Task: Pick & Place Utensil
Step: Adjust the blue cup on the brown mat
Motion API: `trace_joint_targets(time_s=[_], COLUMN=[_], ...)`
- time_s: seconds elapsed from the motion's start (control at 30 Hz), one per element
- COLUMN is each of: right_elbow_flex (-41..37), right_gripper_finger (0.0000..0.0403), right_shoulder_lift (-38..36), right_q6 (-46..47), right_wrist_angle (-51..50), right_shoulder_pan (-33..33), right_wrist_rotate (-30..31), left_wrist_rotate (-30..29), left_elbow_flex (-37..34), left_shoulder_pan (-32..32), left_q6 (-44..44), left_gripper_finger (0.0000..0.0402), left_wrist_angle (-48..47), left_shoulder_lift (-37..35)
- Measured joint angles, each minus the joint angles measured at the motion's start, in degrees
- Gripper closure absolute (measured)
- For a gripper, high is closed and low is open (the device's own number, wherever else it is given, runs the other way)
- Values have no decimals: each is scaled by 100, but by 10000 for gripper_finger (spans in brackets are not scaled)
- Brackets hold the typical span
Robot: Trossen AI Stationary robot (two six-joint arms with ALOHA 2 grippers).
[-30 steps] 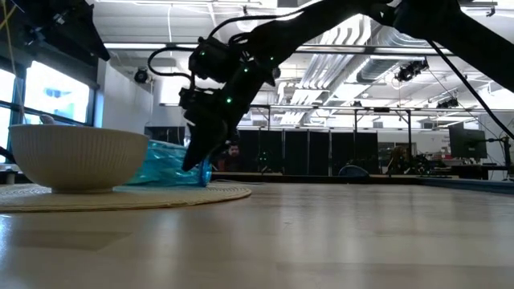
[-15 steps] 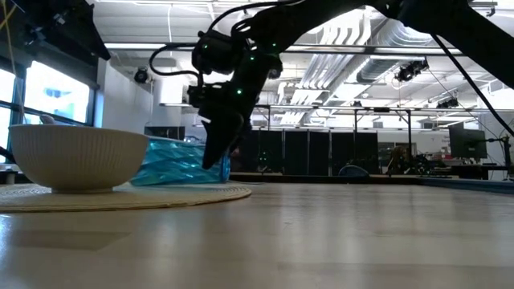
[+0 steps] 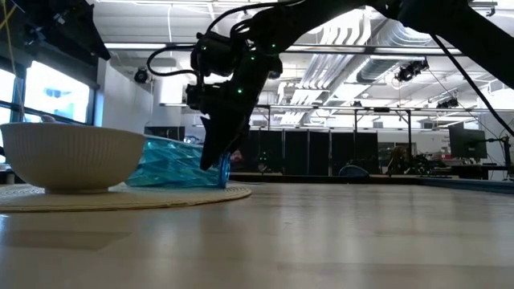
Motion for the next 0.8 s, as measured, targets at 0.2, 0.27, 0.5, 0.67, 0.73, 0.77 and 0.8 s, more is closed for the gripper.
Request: trace_joint_targets(time_s=[0.2,0.27,0.5,0.67,0.73,0.77,0.8], right_elbow_flex=[130,290,790,968,968,981,981], right_gripper_finger=[11,7,5,4,4,3,3], right_shoulder_lift=[4,4,4,4,27,73,109], right_q6=[-213,-233,-407,-382,-348,-318,-261], right_wrist_angle=[-583,-672,-657,-18,369,495,530], right_shoulder_pan=[12,22,-6,-72,-97,-101,-117], right_wrist_rotate=[154,286,144,-394,-614,-706,-768], left_wrist_rotate=[-11,-58,-229,-288,-366,-395,-399], left_elbow_flex=[0,0,0,0,0,0,0], left_shoulder_pan=[2,1,2,2,2,2,2], left_q6=[0,0,0,12,132,202,283], left_gripper_finger=[168,168,168,168,168,168,168], left_wrist_angle=[-2,-2,15,88,240,332,437], left_shoulder_lift=[0,0,0,0,0,0,0])
